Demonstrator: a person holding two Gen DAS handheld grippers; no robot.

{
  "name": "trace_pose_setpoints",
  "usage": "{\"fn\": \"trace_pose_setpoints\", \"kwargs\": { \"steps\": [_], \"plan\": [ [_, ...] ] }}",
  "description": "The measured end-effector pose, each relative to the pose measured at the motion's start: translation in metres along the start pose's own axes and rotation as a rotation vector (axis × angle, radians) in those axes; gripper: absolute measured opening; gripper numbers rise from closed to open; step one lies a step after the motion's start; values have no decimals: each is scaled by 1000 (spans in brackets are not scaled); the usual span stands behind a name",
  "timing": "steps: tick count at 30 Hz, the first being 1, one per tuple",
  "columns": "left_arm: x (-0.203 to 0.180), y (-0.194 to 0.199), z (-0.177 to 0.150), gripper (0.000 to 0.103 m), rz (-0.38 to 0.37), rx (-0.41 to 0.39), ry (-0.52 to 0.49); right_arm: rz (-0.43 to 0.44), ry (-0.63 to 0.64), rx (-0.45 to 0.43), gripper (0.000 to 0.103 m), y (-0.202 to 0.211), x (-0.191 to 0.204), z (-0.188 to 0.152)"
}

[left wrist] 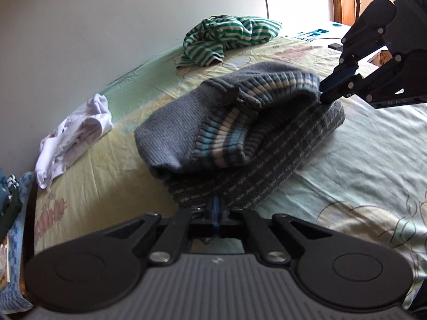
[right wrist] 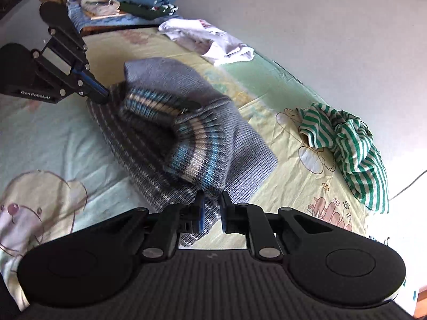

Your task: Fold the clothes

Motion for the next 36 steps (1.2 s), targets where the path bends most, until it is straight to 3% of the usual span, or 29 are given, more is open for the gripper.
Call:
{"fn": "trace_pose_setpoints", "kwargs": {
  "steps": [1,3,4,5,7,8,11,14,18,20,23,25,28,33,36],
  "plan": [
    [0,7,4,0,18,-23,-11,-21,17,-2,8,1,2,-1],
    [0,11,11,11,29,-43,-48,-61,31,-17,10,5,2,1],
    [0,12,15,21,32,-52,-68,-83,42,-33,15,11,1,4],
    [0,13,18,23,36,-60,-87,-107,58,-51,21,16,0,8],
    [-1,15,26,25,43,-76,-126,-142,102,-83,52,26,0,17],
    [-1,16,29,26,46,-85,-145,-150,133,-97,56,29,2,22],
    [-2,19,40,40,57,-109,-203,-141,228,-87,57,23,11,31],
    [-19,9,44,50,37,-122,-273,-118,243,-70,55,13,16,37],
    [-25,-17,45,48,12,-70,-276,-84,225,-32,55,-5,15,38],
    [-24,-25,42,25,-26,-33,-248,-50,169,-11,53,-15,9,36],
    [-23,-28,40,7,-63,-7,-216,45,20,10,32,-25,0,32],
    [-24,-21,39,4,-66,-13,-224,75,-16,12,22,-23,0,32],
    [-23,-2,37,3,-101,-22,-197,107,-19,7,16,-10,6,33],
    [-32,10,23,3,-163,-5,-145,168,-16,20,14,10,14,27],
    [-37,-8,13,3,-131,2,-164,173,-22,54,14,-8,24,12]
  ]
}}
Point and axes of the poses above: each gripper's, at about its wrist camera, not at the fingertips, and y roughly against the way its jaws point, x to its left, z to its top, the point moved 10 cm from there along -y, roughly the way its jaws point, and after that the axes turned 13 degrees about y, right-handed, at the moved point
